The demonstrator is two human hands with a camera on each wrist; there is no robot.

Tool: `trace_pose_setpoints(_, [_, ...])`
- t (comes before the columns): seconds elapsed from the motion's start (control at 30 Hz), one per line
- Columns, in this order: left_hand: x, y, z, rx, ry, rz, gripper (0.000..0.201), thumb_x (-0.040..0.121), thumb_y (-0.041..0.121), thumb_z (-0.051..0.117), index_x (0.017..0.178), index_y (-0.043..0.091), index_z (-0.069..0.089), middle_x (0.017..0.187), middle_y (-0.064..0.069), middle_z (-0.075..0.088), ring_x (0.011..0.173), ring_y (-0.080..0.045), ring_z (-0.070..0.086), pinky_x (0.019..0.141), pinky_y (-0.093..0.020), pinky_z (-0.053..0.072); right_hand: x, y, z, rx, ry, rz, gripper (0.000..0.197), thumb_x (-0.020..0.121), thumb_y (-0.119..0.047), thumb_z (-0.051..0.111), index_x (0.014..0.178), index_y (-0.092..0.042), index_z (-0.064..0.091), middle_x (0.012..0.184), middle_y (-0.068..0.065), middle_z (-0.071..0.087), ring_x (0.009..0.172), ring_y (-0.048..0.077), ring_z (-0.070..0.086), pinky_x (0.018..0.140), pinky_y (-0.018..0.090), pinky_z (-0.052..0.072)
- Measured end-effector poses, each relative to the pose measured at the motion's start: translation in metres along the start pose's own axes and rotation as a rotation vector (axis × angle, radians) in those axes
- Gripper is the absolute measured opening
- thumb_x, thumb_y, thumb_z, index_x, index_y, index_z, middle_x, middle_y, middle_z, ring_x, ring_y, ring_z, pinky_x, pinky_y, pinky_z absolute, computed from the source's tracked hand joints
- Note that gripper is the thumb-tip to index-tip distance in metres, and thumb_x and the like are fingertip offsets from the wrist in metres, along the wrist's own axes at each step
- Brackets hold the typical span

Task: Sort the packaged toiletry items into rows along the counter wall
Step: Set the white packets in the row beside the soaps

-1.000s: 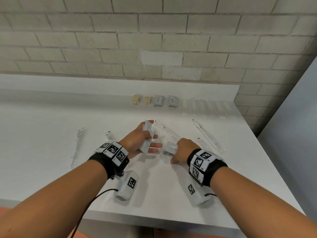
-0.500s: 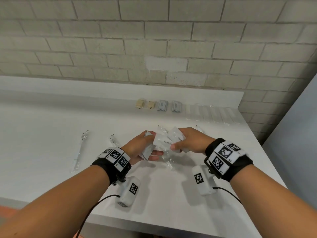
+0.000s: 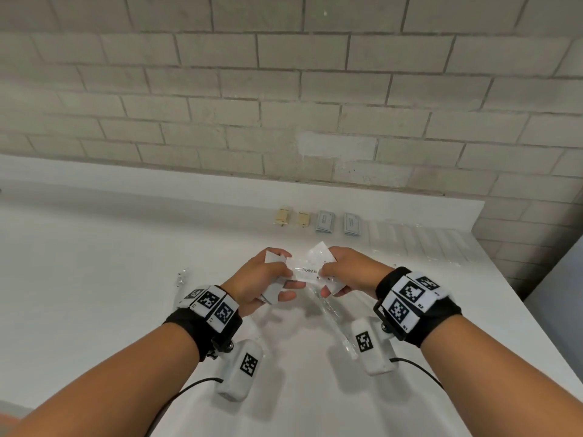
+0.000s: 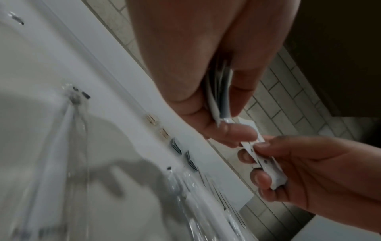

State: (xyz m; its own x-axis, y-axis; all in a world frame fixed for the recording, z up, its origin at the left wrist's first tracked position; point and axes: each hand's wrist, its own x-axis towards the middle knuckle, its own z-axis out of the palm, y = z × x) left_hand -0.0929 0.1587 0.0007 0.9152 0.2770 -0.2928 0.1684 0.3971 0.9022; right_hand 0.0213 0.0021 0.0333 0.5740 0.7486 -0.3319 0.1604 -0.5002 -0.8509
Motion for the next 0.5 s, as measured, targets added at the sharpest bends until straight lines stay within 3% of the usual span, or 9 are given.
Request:
trace_pose_setpoints(0.13, [0.01,0.021,-0.03,0.026,0.062,0.096,0.031,0.089,-0.013,0.045,0.106,0.011,0.051,0.101,-0.024,0.059,0.082,-0.035,0.068,0.048,-0.027,0.048,0.031,-0.018,0.016,-0.124,-0.007,-0.032,0.014,0.091,-0.021,0.062,0.101,-0.016,0.053,0.089,0.004,0.065,0.068,0.019,0.068,0.057,0.022,0.05])
trace_pose_setpoints(0.23, [0.017,0.035,-0.053,0.046,0.057,0.091,0.029,0.088,-0.009,0.046,0.108,0.011,0.052,0.107,-0.024,0.062,0.081,-0.033,0.068,0.051,-0.029,0.048,0.055,-0.035,0.028,-0.141,0.011,-0.062,0.021,0.084,-0.025,0.072,0.094,-0.016,0.056,0.082,0.003,0.065,0.063,0.018,0.067,0.062,0.028,0.052])
trace_pose_setpoints(0.3, [0.021,0.044,-0.068,0.03,0.043,0.073,0.027,0.089,-0.005,0.046,0.108,0.012,0.054,0.107,-0.023,0.063,0.079,-0.032,0.068,0.053,-0.029,0.049,0.069,-0.045,0.037,-0.134,0.012,-0.076,0.023,0.082,-0.026,0.074,0.091,-0.015,0.057,0.078,0.003,0.066,0.06,0.017,0.066,0.06,0.027,0.051])
trace_pose_setpoints(0.43, [0.028,0.056,-0.1,-0.028,0.015,0.017,0.022,0.092,0.008,0.039,0.104,0.01,0.058,0.103,-0.019,0.066,0.088,-0.036,0.066,0.054,-0.029,0.05,0.096,-0.057,0.052,-0.146,-0.019,-0.079,0.026,0.084,-0.027,0.073,0.104,-0.013,0.063,0.077,0.001,0.066,0.064,0.019,0.066,0.063,0.026,0.052])
trace_pose_setpoints(0.5, [0.033,0.058,-0.114,-0.045,0.003,-0.005,0.027,0.092,0.012,0.036,0.103,0.008,0.06,0.102,-0.02,0.067,0.087,-0.036,0.067,0.054,-0.029,0.051,0.109,-0.059,0.059,-0.166,-0.04,-0.076,0.021,0.085,-0.027,0.071,0.1,-0.014,0.065,0.078,-0.001,0.065,0.07,0.019,0.066,0.069,0.029,0.053])
